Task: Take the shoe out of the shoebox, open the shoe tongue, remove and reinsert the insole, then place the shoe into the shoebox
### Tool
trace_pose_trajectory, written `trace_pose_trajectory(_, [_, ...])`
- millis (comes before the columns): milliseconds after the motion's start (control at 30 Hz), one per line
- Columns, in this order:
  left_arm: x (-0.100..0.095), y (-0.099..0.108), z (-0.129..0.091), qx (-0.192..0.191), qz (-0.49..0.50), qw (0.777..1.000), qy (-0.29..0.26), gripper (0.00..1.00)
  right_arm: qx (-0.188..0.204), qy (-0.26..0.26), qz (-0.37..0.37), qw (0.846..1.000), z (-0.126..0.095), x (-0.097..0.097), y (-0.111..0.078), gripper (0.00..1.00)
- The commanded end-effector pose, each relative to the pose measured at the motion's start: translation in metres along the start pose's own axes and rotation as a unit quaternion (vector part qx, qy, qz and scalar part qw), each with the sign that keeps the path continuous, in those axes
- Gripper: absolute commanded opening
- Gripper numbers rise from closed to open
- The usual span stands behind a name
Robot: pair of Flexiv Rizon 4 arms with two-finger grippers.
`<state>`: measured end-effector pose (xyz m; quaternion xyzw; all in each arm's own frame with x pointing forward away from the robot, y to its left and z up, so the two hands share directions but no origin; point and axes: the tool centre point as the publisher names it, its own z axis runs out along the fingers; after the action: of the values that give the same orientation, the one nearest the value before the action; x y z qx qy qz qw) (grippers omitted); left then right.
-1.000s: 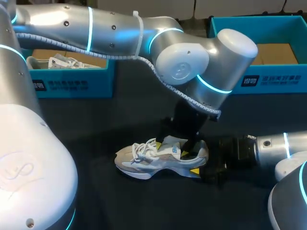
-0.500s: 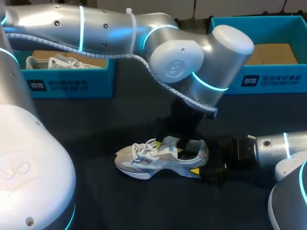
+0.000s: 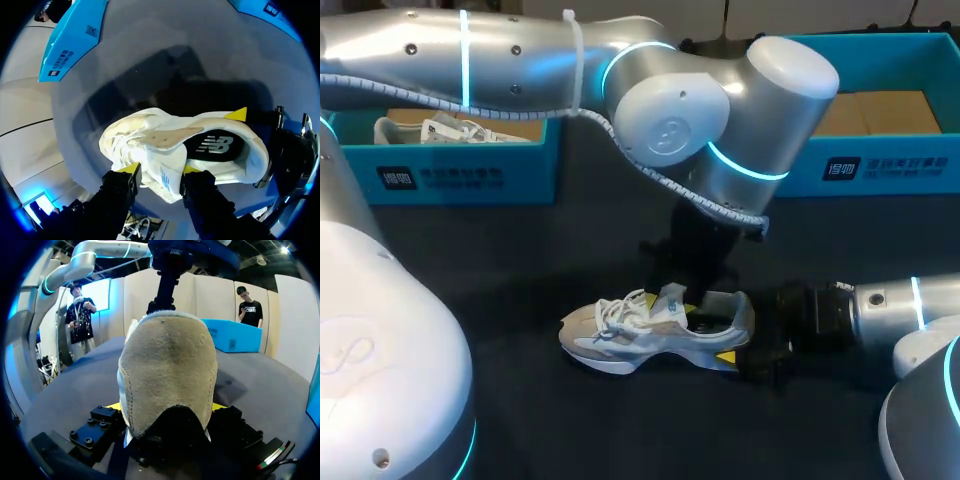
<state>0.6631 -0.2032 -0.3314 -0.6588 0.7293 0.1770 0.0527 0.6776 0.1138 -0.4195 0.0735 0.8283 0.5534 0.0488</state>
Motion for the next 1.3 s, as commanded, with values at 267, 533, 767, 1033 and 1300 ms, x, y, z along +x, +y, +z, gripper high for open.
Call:
trace_pose_trajectory(267, [-0.023, 0.003, -0.009, 0.015, -0.01, 0.999, 0.039, 0.24, 0.001, 0.0, 0.0, 1.0, 0.001, 0.0, 0.0, 0.0])
trace_pose_trajectory(533, [-0.041, 0.005, -0.015, 0.014, -0.016, 0.996, 0.089, 0.0, 0.001, 0.0, 0.0, 1.0, 0.001, 0.0, 0.0, 0.0])
trace_pose_trajectory(767, [-0.068, 0.004, -0.016, -0.002, -0.001, 0.985, 0.173, 0.0, 0.001, 0.0, 0.0, 1.0, 0.001, 0.0, 0.0, 0.0])
trace_pose_trajectory(1033, [-0.103, -0.003, 0.002, -0.016, 0.009, 0.966, 0.258, 0.0, 0.001, 0.0, 0.0, 1.0, 0.001, 0.0, 0.0, 0.0])
trace_pose_trajectory(1300, [-0.116, -0.005, 0.032, -0.008, 0.02, 0.957, 0.289, 0.0, 0.001, 0.0, 0.0, 1.0, 0.001, 0.0, 0.0, 0.0])
